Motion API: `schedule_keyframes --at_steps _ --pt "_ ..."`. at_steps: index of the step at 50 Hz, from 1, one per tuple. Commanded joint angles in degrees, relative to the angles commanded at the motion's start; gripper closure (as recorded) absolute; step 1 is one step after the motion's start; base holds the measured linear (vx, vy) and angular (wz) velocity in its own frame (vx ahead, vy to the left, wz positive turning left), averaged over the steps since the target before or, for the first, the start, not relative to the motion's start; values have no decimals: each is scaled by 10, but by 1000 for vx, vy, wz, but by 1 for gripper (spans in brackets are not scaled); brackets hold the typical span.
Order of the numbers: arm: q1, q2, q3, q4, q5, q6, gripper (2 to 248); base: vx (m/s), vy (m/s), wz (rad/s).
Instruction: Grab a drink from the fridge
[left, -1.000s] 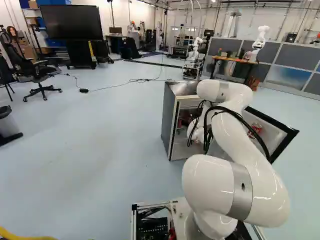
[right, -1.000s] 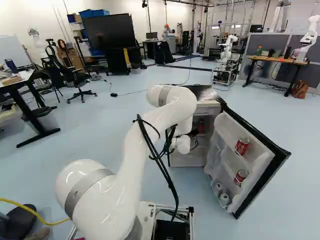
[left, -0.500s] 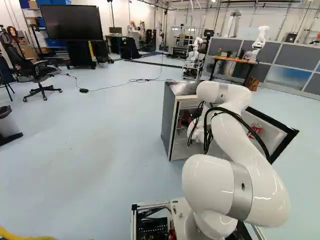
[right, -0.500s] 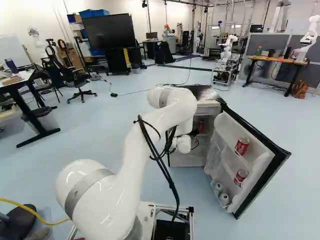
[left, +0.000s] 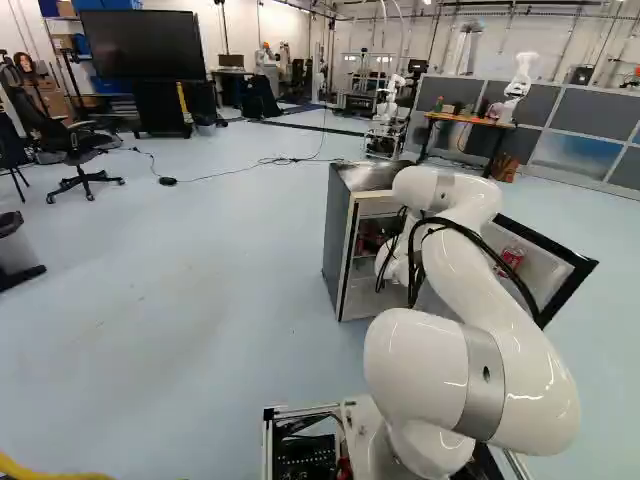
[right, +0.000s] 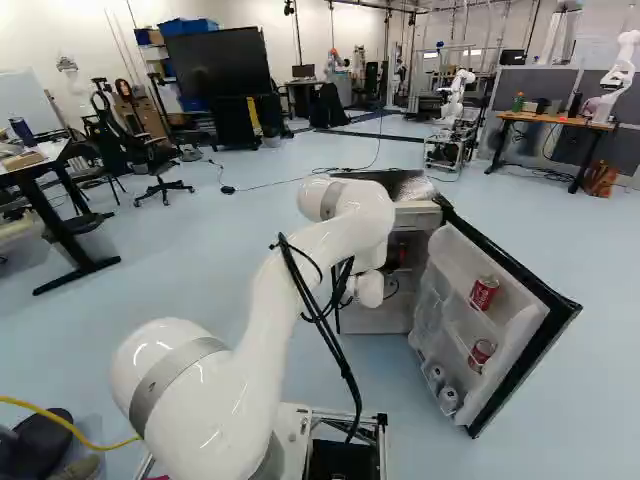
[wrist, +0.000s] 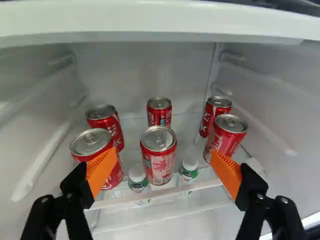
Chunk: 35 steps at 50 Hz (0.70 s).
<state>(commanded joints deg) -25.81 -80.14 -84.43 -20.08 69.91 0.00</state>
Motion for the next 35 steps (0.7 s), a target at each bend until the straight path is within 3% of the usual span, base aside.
schedule_keyframes --at_steps 35 --pt "5 -21 -36 0 0 0 3 0 0 0"
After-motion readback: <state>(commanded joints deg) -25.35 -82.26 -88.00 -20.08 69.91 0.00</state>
